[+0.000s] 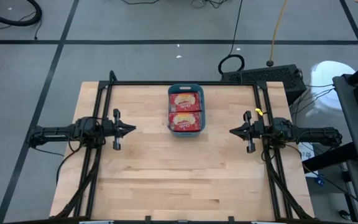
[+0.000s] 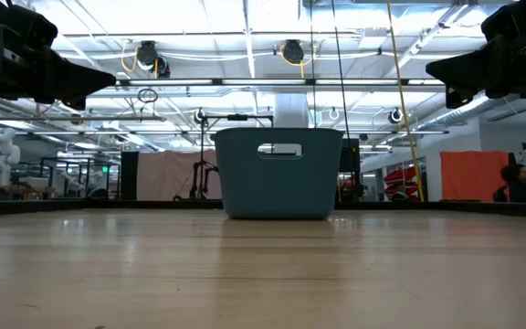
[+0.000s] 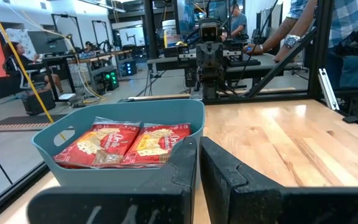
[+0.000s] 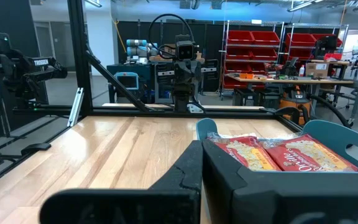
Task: Sort popcorn bags into baskets
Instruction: Return to Home Position
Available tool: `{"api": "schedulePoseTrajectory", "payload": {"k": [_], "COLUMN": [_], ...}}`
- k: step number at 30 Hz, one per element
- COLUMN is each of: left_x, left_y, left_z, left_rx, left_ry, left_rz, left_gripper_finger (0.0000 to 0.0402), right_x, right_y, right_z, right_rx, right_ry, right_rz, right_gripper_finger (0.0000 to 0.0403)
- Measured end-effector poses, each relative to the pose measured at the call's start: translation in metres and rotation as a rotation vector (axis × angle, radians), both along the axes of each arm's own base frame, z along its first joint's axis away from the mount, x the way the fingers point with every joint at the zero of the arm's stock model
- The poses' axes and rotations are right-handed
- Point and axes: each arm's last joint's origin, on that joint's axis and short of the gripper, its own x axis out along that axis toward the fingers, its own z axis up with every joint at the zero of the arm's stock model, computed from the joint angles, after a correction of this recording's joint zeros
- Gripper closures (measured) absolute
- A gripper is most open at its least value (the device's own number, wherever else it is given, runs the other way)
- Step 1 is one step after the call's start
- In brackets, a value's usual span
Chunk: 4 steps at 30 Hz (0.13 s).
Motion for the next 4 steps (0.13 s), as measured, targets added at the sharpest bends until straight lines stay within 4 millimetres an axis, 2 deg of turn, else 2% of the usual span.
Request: {"api": "schedulePoseTrajectory", "payload": {"k": [4], "left_x": [0.0], "left_y": [0.0], "left_z": [0.0], "left_rx": [0.0], "left_ry": [0.0], "left_rz": [0.0], "left_gripper_finger": [0.0376], "right_x": [0.0], "right_y": [0.0], "right_z": [0.0], "right_rx": [0.0], "right_ry": [0.0], "right_rz": [-0.001], "right_gripper_finger": [0.0403]}}
